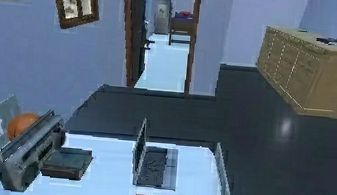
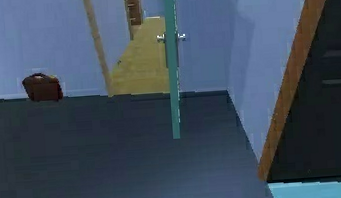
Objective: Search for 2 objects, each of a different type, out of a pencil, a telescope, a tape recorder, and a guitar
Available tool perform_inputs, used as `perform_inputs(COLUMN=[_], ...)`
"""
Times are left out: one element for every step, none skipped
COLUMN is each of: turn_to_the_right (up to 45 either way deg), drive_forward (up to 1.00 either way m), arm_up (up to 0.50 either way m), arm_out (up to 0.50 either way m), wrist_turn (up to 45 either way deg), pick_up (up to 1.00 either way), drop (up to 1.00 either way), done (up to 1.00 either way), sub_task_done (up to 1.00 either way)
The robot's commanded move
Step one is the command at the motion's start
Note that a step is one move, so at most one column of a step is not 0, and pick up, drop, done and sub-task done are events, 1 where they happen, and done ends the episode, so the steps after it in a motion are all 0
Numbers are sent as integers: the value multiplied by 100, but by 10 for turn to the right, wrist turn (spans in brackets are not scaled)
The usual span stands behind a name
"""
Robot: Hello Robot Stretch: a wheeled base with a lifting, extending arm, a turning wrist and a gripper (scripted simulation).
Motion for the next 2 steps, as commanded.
perform_inputs(turn_to_the_right=[-360,0], drive_forward=[0,0], arm_up=[0,0], arm_out=[0,0], wrist_turn=[0,0], pick_up=[0,0], drop=[0,0], done=[0,0], sub_task_done=[0,100])
